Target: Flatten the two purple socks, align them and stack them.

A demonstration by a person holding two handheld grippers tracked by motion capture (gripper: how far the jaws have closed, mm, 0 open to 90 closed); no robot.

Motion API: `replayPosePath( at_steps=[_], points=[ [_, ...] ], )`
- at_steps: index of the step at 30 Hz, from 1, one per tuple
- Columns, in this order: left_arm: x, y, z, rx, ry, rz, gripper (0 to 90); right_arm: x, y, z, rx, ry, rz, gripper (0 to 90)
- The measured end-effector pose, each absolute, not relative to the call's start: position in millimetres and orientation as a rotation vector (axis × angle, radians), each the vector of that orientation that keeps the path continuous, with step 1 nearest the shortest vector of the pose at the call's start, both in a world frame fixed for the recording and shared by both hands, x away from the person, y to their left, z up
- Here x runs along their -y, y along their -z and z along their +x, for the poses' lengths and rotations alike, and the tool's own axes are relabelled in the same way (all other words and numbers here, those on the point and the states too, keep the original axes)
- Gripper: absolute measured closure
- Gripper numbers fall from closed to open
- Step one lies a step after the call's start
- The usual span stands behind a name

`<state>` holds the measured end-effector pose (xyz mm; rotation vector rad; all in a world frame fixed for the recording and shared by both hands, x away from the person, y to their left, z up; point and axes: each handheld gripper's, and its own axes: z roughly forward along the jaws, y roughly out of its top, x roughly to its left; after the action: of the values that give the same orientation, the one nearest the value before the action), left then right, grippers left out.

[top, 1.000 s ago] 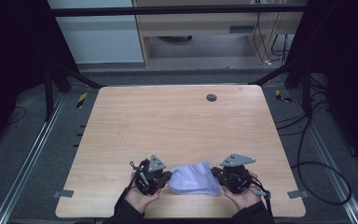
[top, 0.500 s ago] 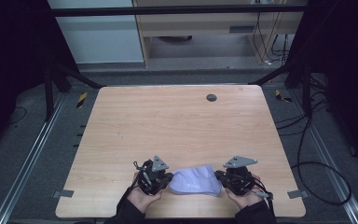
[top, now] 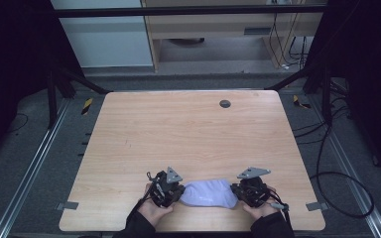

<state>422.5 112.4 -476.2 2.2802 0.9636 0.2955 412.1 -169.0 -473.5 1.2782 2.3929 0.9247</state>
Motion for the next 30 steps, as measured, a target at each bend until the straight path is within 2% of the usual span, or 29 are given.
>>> replayPosePath(
  at_steps=[4, 5, 7, 11, 13, 18, 25, 30],
  points=[
    [-114, 474, 422, -0.966, -0.305, 2.265, 71.8, 170, 478, 413, -2.390, -0.907, 1.268, 78.4],
    [-115, 472, 421, -0.964, -0.314, 2.257, 71.8, 170, 477, 413, -2.384, -0.914, 1.266, 76.4],
    [-115, 463, 418, -0.944, -0.381, 2.217, 63.6, 173, 473, 411, -2.343, -0.972, 1.241, 71.3],
    [-111, 458, 416, -0.915, -0.409, 2.180, 63.4, 172, 469, 410, -2.314, -1.055, 1.199, 70.5],
    [-105, 459, 417, -0.900, -0.402, 2.168, 68.6, 168, 470, 409, -2.318, -1.108, 1.174, 75.6],
    [-89, 472, 423, -0.867, -0.396, 2.222, 76.3, 161, 479, 411, -2.364, -1.122, 1.146, 79.4],
    [-86, 487, 424, -0.859, -0.370, 2.285, 79.1, 161, 496, 417, -2.419, -1.088, 1.169, 84.8],
    [-88, 486, 424, -0.863, -0.363, 2.275, 76.1, 161, 496, 416, -2.423, -1.087, 1.182, 83.2]
  ],
)
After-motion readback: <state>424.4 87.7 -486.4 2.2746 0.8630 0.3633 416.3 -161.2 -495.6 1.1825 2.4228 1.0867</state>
